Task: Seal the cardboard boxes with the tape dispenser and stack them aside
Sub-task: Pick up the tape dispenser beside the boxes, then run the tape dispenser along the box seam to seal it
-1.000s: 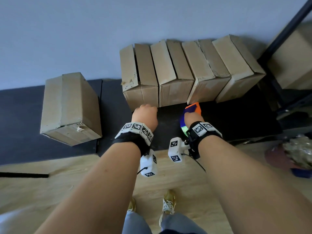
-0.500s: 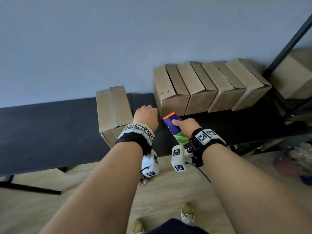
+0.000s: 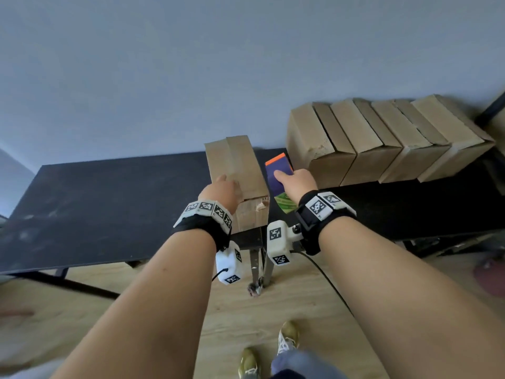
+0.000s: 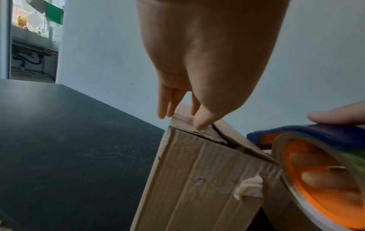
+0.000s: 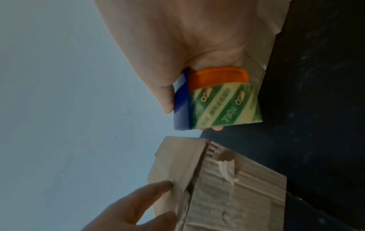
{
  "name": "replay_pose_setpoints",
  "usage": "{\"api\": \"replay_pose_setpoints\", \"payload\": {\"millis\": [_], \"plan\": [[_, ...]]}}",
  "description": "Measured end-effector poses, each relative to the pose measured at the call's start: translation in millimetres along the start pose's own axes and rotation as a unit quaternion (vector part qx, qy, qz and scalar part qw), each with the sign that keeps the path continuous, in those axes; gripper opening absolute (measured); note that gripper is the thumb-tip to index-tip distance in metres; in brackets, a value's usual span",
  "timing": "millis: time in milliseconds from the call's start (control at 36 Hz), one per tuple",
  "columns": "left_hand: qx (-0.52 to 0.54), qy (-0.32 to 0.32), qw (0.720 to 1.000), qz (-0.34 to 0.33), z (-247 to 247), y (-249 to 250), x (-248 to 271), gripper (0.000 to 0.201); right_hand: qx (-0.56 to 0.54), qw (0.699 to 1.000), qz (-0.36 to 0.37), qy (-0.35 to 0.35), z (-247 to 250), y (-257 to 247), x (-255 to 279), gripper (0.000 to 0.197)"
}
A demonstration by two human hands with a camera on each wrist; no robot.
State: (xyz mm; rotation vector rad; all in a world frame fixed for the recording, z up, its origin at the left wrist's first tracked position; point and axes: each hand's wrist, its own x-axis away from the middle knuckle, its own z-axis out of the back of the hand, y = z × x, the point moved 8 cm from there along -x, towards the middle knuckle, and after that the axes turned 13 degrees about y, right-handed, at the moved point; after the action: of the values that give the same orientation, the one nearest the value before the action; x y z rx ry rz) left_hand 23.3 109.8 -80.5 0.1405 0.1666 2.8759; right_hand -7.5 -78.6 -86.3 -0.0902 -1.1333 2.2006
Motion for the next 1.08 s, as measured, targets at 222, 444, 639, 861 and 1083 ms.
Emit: {"api": "replay_pose_setpoints", "payload": {"millis": [222,444,639,861,1083], "plan": [[-0.006,0.02,0.999,0.038,-0.9,-3.2,-6.7,0.039,0.071,0.996,0.045,-0.034,-30.0,-21.0,-22.4,0.039],[0.028,0.073,0.994,0.082,-1.7,-0.1,-19.9,0.026,0.107,0.987,0.103,-0.055,-34.5,-47.1,-45.7,0.034],[0.043,0.088,0.992,0.079,2.1,15.1,-32.4,0.025,0.126,0.98,0.148,-0.049,-18.4,-65.4,-56.4,0.031],[0.055,0.12,0.987,0.094,41.2,1.1,-64.7,0.029,0.0,0.991,0.125,-0.039,8.6,-85.2,-62.3,0.021],[0.19,0.165,0.956,0.149,92.7,-22.6,-98.2,0.031,-0.09,0.989,0.073,-0.09,11.4,-100.8,-55.1,0.018]]}}
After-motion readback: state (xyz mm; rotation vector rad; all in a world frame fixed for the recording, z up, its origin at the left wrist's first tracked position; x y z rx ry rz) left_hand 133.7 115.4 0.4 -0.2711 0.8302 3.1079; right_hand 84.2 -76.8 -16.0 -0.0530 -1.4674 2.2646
